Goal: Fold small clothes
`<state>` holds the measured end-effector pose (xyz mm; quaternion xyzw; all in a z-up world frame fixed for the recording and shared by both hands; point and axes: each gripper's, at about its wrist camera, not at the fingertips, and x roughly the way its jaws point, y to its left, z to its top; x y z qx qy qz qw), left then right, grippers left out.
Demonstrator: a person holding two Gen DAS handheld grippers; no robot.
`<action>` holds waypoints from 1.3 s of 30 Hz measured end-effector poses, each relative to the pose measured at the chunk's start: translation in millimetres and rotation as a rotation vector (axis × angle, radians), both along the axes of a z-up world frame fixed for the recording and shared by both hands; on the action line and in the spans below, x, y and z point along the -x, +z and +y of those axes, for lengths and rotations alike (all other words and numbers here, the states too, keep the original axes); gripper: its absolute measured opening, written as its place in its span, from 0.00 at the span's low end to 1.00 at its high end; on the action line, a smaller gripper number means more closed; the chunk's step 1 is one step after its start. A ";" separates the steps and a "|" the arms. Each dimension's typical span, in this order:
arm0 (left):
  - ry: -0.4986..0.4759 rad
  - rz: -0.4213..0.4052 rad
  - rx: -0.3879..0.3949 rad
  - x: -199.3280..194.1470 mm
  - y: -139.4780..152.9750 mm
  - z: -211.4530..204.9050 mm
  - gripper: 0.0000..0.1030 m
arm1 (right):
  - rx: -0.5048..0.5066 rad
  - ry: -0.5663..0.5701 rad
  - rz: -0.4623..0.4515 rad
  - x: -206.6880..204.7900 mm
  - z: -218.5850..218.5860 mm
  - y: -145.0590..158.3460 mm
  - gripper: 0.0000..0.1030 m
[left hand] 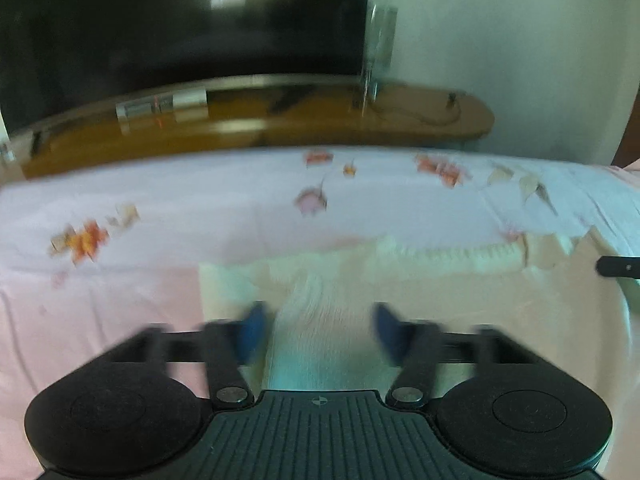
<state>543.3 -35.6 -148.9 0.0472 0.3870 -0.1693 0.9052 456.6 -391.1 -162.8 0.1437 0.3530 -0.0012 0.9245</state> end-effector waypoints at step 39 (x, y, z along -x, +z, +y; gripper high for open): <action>0.065 -0.062 -0.093 50.0 12.4 -1.4 0.03 | 0.157 -0.055 -0.061 22.0 23.0 22.6 0.31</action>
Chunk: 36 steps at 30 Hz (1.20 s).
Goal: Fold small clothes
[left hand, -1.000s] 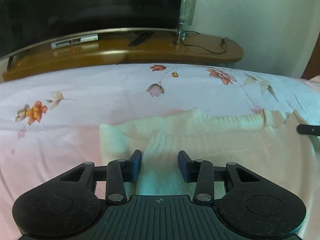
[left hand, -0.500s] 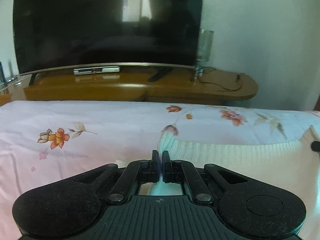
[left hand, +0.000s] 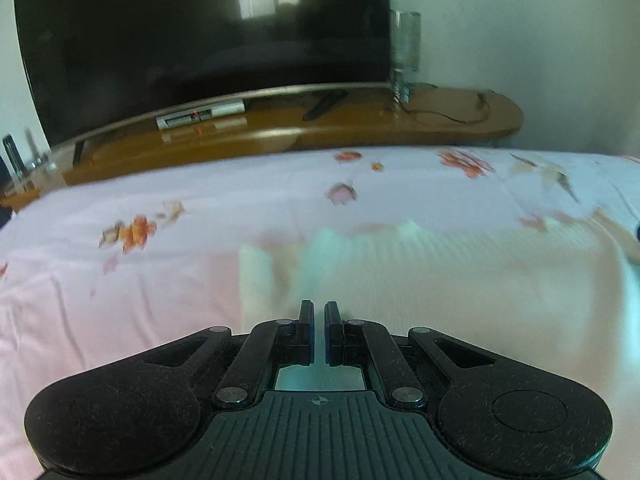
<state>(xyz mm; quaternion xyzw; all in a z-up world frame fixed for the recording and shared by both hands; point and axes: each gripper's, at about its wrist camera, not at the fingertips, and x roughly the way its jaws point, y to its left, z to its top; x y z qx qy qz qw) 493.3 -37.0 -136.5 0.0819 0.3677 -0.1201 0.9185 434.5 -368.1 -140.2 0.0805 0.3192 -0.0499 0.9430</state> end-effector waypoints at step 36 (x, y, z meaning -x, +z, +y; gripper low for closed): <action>0.047 0.133 -0.026 128.0 -15.1 0.5 0.85 | 0.167 0.199 0.166 120.6 129.6 -34.3 0.33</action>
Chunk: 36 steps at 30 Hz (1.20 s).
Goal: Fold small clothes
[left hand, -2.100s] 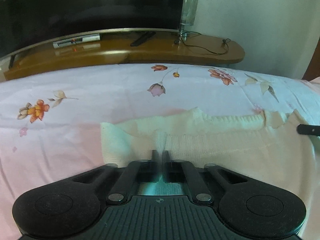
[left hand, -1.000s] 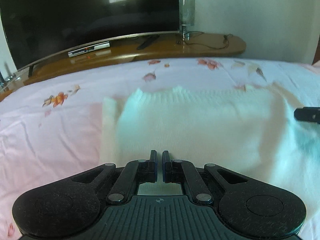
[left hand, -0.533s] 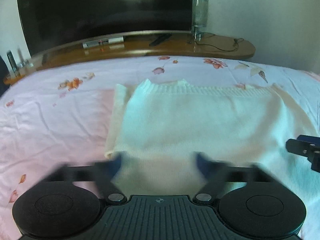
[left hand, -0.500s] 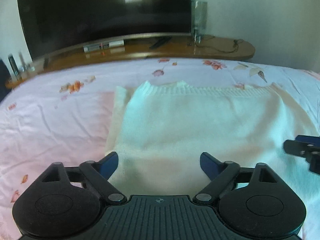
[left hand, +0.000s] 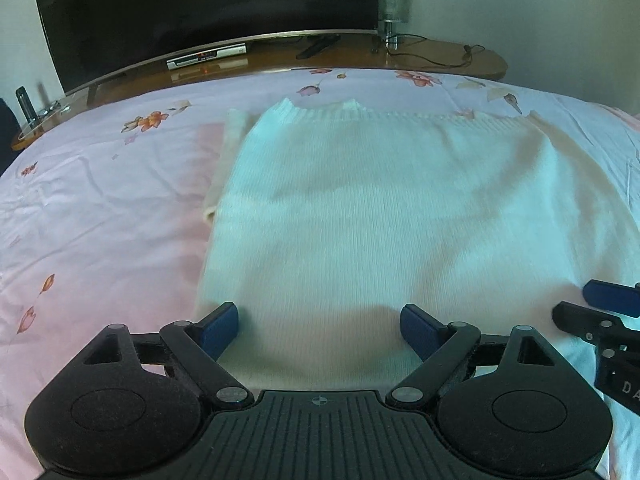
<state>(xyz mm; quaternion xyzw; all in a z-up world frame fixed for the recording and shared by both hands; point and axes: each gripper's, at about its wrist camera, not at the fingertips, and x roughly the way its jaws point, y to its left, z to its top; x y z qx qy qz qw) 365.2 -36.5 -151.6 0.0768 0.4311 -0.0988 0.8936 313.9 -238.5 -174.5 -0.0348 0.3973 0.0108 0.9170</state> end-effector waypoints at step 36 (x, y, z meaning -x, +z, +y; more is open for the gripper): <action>0.451 0.101 0.970 -31.7 -45.0 86.2 0.71 | -0.172 0.001 -0.095 -71.7 3.9 12.2 0.39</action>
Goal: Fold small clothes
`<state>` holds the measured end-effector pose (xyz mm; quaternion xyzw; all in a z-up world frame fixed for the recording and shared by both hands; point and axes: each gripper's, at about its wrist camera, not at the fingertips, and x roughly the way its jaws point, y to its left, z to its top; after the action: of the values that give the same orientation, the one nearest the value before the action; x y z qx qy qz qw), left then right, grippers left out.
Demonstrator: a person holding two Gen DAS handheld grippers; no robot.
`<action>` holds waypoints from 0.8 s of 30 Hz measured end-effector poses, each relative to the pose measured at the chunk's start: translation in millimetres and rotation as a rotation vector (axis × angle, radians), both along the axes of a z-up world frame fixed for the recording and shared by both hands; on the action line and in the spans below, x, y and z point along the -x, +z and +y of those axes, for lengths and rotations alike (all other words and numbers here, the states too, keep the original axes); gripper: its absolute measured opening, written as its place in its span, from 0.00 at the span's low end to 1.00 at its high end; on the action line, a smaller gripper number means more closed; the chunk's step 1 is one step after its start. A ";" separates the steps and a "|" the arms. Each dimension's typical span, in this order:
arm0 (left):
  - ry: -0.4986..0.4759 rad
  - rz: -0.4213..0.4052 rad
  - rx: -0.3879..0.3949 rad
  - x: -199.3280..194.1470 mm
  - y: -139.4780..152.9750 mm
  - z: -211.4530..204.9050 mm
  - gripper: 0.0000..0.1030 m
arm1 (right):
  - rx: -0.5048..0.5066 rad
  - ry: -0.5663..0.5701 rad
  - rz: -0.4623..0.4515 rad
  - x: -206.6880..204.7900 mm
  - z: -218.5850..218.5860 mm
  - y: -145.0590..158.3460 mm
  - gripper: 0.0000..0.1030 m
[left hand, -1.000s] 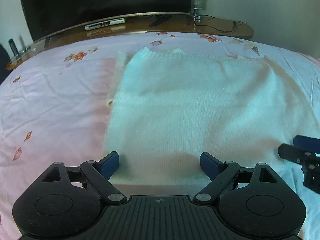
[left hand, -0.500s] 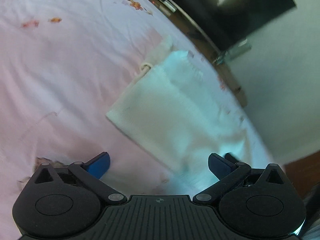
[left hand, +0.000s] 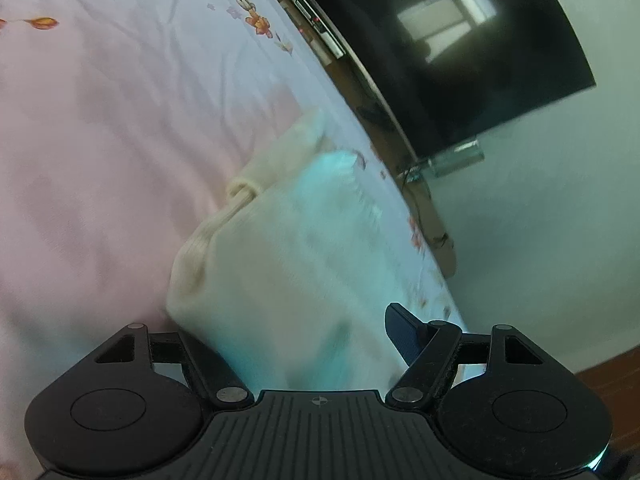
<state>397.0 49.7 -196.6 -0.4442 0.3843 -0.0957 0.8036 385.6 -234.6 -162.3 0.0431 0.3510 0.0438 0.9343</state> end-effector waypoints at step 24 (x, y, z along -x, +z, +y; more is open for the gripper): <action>-0.184 -0.298 -0.334 -31.4 81.7 -81.0 0.08 | 0.252 0.013 -0.060 -12.3 13.2 -34.3 0.37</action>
<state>428.4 -31.3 -114.9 -0.2493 0.3109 -0.1680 0.9016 397.9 -221.4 -196.6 -0.0783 0.3261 0.0064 0.9421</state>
